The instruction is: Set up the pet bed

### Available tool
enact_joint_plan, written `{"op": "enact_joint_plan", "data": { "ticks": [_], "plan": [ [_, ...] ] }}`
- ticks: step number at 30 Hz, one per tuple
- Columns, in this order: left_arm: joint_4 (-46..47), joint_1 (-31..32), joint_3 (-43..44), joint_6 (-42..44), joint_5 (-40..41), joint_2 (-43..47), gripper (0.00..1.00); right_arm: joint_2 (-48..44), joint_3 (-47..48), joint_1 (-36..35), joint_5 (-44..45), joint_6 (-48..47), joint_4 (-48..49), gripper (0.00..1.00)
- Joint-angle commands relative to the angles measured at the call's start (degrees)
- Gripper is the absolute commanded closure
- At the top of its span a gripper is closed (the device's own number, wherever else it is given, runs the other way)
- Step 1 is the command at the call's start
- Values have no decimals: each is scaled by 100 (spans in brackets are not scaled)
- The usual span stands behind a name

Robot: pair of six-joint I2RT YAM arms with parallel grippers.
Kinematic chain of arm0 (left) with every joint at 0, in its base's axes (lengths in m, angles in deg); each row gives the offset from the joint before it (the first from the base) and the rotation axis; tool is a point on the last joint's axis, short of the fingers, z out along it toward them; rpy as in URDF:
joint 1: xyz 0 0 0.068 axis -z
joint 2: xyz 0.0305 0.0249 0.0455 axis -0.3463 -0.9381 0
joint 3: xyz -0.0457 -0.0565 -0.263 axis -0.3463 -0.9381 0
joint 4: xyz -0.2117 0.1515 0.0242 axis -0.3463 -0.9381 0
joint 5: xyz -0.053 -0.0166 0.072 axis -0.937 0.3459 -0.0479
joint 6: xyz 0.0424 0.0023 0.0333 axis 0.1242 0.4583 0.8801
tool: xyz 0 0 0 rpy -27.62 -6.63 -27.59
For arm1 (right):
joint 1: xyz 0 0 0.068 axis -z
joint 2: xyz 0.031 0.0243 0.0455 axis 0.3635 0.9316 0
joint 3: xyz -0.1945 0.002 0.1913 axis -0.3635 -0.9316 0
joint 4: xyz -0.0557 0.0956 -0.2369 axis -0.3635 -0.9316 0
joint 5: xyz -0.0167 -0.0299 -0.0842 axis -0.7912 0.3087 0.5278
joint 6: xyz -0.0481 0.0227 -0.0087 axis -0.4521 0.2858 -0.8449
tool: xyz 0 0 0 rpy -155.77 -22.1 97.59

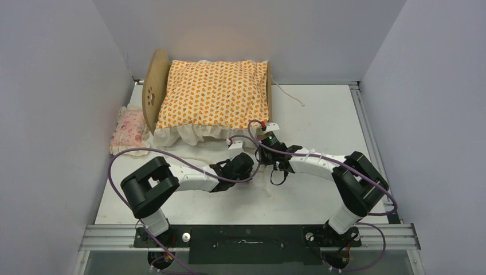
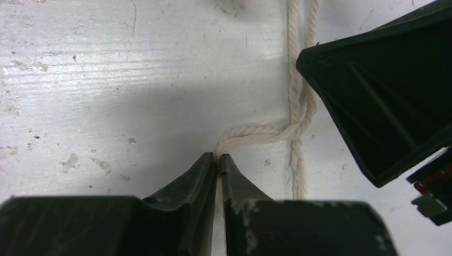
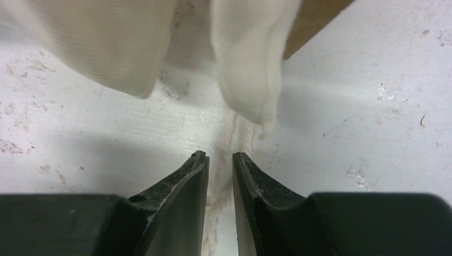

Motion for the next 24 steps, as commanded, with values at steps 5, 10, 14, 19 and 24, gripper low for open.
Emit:
{"op": "enact_joint_plan", "data": {
  "ticks": [5,10,14,19,24],
  "plan": [
    [-121,-27,-328,-137,-351,-201,91,-89,-330,-434,1037,30,1093,75],
    [-59,-34,-359,-158,-412,-232,91,109,-462,-553,1363,89,1116,75],
    [-35,-28,-380,-167,-431,-235,91,223,-527,-641,1527,142,985,75],
    [-36,-35,-437,-190,-410,-202,91,330,-610,-661,1364,89,934,75],
    [-32,-35,-461,-203,-382,-180,91,415,-589,-731,1305,-60,920,75]
  ]
}}
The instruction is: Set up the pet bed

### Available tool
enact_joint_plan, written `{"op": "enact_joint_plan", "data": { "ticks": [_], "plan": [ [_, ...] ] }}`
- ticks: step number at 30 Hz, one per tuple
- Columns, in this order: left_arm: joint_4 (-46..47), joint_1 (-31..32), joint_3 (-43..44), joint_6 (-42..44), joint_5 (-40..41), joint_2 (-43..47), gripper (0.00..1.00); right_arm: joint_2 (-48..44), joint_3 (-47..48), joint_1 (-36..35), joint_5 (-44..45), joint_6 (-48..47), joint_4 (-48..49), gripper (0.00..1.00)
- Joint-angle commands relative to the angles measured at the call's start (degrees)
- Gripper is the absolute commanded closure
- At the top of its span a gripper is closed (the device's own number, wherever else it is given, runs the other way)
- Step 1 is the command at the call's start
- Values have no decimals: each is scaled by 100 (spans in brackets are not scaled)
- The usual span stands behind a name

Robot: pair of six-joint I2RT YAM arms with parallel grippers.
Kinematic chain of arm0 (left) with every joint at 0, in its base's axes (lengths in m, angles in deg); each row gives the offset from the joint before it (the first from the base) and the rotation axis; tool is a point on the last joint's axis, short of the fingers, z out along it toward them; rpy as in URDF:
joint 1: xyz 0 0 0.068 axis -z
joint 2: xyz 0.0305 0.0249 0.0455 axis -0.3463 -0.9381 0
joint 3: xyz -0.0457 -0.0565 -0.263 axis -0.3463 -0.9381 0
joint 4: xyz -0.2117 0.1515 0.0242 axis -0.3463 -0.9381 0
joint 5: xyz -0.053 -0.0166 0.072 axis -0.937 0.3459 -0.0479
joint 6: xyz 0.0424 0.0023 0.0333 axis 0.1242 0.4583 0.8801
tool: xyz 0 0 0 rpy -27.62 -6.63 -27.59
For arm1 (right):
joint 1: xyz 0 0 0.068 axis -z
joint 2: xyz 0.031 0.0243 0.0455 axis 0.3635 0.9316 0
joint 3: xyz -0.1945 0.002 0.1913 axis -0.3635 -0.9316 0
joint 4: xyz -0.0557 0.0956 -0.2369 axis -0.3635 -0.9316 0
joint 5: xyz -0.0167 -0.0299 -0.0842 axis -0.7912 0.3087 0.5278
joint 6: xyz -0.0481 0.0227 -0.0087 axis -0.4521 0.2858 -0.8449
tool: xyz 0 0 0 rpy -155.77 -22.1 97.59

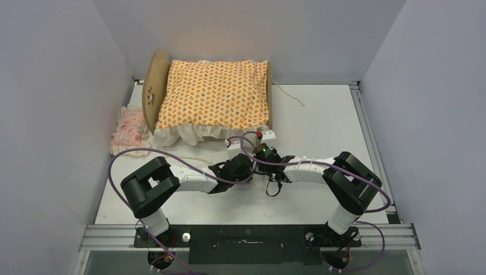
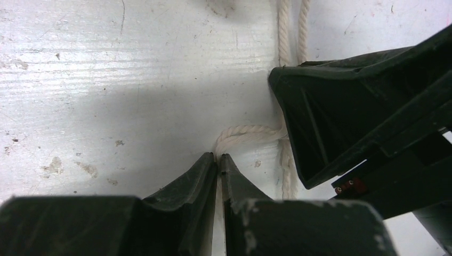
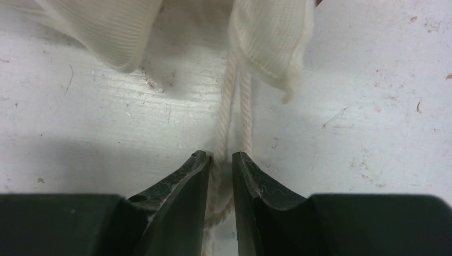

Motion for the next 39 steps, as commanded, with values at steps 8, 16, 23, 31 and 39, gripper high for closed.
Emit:
{"op": "enact_joint_plan", "data": {
  "ticks": [8,16,23,31,39],
  "plan": [
    [-578,1,-277,-15,-165,-122,91,362,49,-191,147,-223,-130,94],
    [-46,-8,-448,161,50,-9,91,-674,-206,-105,-897,-463,246,95],
    [487,-105,-10,525,343,-372,88,-1268,-547,232,-1826,-423,622,95],
    [1508,-204,407,914,423,-717,73,-1775,-920,609,-2574,-383,845,95],
    [2470,-226,448,1009,69,-889,56,-1986,-1115,676,-2823,-385,1020,95]
  ]
}}
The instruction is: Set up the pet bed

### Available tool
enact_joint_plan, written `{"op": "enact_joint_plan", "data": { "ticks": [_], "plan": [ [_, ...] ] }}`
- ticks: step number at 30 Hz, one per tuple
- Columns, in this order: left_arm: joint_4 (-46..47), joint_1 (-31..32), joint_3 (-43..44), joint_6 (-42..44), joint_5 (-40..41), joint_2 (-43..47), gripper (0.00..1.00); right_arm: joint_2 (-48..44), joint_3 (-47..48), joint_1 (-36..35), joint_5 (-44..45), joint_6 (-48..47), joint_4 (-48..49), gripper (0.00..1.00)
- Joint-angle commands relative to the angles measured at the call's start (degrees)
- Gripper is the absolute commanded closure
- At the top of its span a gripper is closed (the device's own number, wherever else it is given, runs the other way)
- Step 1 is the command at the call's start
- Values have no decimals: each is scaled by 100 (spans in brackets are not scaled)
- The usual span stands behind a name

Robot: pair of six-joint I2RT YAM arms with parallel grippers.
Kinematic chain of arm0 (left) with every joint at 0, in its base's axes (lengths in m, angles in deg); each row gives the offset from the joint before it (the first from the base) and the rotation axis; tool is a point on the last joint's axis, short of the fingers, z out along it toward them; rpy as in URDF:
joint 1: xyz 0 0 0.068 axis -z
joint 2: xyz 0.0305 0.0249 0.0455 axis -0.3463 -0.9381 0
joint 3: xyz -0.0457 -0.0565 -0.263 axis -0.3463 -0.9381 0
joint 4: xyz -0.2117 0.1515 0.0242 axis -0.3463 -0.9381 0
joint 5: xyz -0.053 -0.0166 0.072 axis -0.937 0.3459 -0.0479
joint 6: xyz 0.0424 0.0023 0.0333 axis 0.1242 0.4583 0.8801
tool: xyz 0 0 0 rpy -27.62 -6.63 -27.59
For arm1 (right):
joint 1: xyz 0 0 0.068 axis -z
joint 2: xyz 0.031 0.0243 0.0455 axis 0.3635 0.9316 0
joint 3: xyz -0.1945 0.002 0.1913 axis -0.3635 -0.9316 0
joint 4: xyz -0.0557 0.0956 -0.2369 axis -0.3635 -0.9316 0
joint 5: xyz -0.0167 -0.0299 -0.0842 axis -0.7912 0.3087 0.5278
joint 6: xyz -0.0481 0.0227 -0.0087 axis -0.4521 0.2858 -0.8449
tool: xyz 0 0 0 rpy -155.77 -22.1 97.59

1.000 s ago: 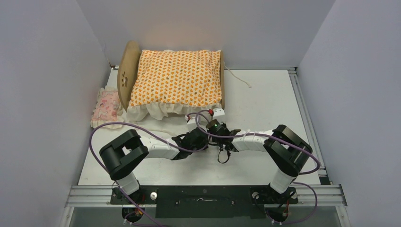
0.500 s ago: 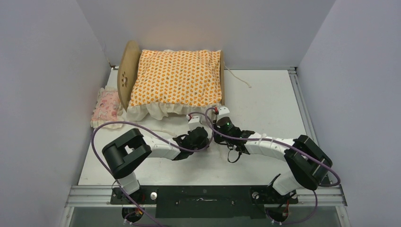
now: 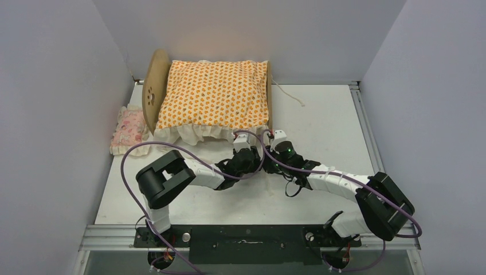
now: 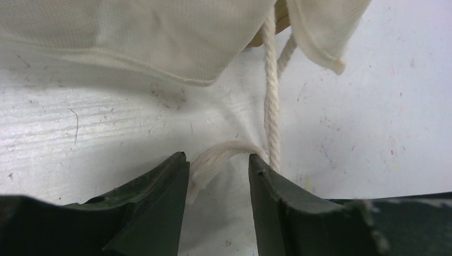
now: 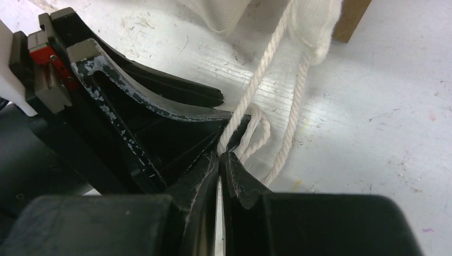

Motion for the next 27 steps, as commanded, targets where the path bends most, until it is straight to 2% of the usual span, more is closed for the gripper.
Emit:
{"op": "enact_joint_plan", "data": {
  "ticks": [1,5,9,17,19,23,27],
  "plan": [
    [789,-38,167,204,-288,-110,55,-308,-128,11,-264,3,468,95],
    [757,-41,96,198,-214,61,51,-261,-131,19,-337,-50,451,95],
    [495,-66,-366,-119,-95,245,46,-15,-133,23,-406,-118,451,95],
    [-14,-103,-975,-703,-136,671,48,416,-215,23,-500,-210,697,95],
    [-338,-104,-950,-793,-124,840,54,467,-226,22,-517,-223,738,95],
    [-728,-103,-928,-975,-192,1131,78,505,-214,23,-551,-274,761,95],
    [-848,-104,-844,-1116,-310,1167,80,475,-227,22,-562,-294,791,95]
  ]
}}
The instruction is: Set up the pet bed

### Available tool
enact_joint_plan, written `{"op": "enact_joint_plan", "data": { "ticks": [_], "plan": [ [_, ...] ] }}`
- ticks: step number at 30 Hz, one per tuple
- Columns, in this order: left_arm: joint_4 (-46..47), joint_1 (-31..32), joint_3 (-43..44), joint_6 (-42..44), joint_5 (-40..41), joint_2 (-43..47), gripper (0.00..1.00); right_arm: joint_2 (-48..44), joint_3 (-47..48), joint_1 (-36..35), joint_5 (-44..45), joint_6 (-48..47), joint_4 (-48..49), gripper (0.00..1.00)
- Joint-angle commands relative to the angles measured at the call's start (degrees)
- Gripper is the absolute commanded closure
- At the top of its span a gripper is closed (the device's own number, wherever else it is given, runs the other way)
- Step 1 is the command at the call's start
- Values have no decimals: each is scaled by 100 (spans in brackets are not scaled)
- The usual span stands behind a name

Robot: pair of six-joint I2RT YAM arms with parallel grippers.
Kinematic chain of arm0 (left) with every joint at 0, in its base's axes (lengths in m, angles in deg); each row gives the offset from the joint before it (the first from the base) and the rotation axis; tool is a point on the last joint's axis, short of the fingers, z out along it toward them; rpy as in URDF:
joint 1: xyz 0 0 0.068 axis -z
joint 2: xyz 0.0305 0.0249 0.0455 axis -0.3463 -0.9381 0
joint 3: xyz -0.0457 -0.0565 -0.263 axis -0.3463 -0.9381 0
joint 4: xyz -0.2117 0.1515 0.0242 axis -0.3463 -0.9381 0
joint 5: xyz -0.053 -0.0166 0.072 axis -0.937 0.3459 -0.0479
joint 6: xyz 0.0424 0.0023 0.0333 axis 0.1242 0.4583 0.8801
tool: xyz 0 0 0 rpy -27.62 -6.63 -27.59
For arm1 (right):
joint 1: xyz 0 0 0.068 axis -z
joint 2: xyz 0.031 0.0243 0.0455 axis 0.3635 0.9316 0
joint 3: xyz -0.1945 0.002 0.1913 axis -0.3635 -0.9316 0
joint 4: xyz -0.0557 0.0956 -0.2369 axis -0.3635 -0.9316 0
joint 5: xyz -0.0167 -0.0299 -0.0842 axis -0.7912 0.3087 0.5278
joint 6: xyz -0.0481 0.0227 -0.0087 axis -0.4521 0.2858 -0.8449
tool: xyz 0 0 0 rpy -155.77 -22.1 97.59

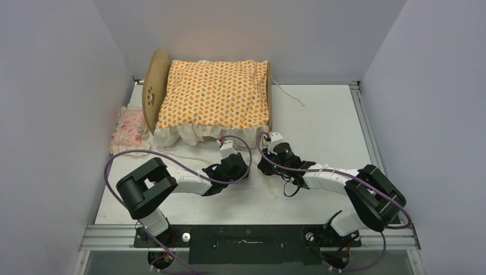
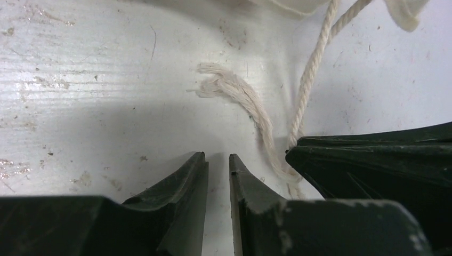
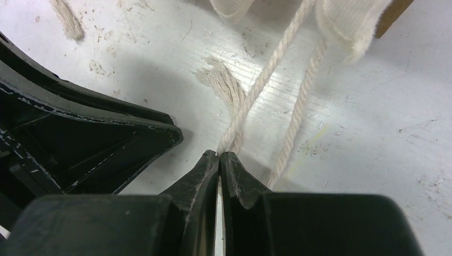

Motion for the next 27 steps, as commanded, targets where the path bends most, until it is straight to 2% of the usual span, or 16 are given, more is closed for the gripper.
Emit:
{"op": "enact_joint_plan", "data": {
  "ticks": [1,9,13,22,27],
  "plan": [
    [-269,-34,137,-260,-168,121,80,-34,-82,-22,-197,-110,229,95],
    [-155,-211,1012,-241,-573,-998,83,-119,-181,-23,-368,-220,291,95],
    [3,-237,1291,15,-854,-1301,80,-165,-229,-28,-404,-242,315,95],
    [213,-421,107,-496,-610,-424,76,-53,-190,-27,-474,-399,265,95],
    [288,-424,12,-613,-702,-185,75,77,-151,-25,-580,-502,254,95]
  ]
}}
